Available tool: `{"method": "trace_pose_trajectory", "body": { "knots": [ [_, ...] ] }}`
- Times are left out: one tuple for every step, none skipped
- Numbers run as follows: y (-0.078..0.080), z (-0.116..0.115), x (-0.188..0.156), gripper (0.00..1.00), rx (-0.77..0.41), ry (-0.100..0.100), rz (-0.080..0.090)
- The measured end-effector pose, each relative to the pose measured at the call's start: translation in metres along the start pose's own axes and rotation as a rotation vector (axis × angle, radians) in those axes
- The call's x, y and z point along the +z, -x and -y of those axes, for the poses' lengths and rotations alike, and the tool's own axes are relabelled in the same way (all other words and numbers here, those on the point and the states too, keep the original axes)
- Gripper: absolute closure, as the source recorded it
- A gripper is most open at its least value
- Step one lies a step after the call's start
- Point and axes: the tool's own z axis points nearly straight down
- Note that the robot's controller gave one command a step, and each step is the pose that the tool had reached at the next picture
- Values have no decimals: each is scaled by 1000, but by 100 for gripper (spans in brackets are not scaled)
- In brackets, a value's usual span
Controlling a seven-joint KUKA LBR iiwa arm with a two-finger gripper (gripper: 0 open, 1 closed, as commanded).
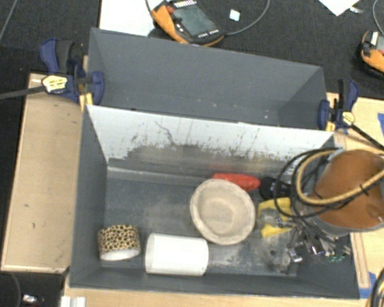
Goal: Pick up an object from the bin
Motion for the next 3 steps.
{"method": "trace_pose_trajectory", "body": {
  "knots": [
    [21,19,-36,0,66,-2,3],
    [7,1,-4,0,291,1,3],
    [72,30,3,100,11,-7,15]
  ]
}}
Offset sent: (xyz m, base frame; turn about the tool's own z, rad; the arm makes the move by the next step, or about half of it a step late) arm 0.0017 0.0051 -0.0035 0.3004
